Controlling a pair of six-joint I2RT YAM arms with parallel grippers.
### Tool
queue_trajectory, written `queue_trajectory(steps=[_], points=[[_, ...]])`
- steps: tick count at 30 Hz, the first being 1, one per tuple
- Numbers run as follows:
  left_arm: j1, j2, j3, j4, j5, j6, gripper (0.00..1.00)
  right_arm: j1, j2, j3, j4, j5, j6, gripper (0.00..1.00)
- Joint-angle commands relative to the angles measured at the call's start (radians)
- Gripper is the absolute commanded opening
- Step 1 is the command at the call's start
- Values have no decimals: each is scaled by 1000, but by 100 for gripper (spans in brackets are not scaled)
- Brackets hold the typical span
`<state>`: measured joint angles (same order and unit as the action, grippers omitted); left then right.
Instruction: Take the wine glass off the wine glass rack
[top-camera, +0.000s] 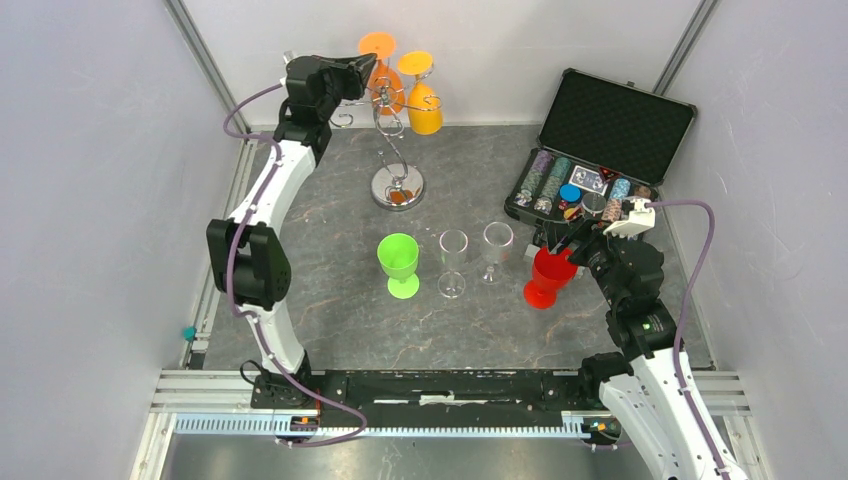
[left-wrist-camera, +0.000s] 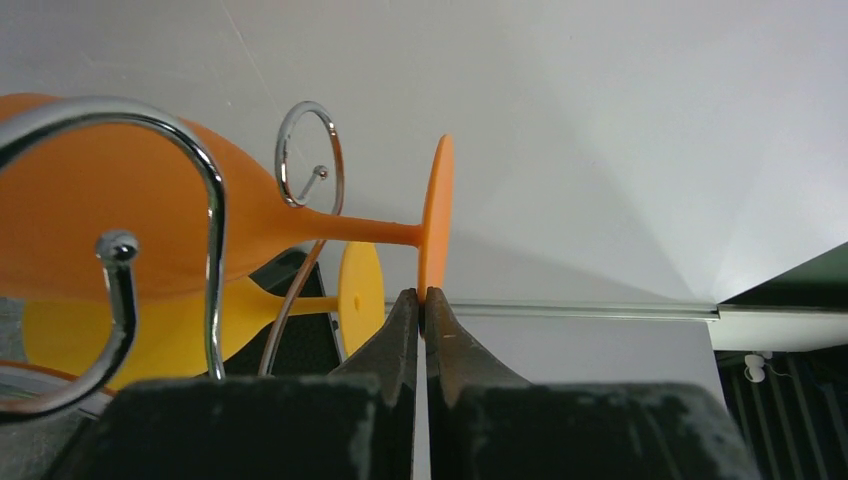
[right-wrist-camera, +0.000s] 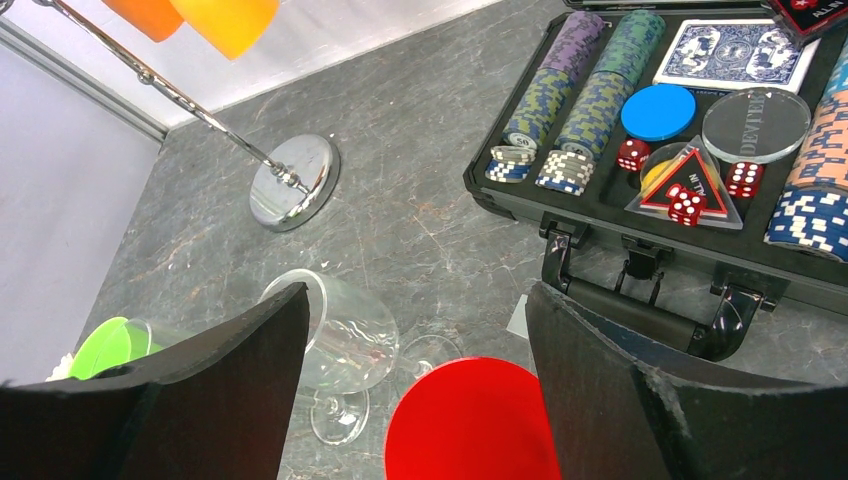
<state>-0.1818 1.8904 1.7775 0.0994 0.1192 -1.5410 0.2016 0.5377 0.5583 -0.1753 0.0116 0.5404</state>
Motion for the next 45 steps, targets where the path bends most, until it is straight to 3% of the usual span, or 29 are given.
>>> queue_trajectory(steps=[1, 15, 23, 27, 36, 45], points=[[25, -89, -15, 31, 24, 51, 2, -2, -5, 6, 29, -1, 13, 84], [106, -116, -49, 52, 54, 61, 2, -2, -2, 6, 34, -1, 22, 84], [156, -83, 16, 60, 92, 106, 2, -3, -1, 9, 37, -5, 25, 84], [180, -108, 5, 47, 106, 140, 2, -2, 0, 11, 41, -9, 21, 88], [305, -267, -78, -24, 186, 259, 2, -3, -6, -6, 117, -98, 10, 97], [374, -588, -285, -225, 354, 471, 2, -1, 23, -45, 337, -329, 52, 98]])
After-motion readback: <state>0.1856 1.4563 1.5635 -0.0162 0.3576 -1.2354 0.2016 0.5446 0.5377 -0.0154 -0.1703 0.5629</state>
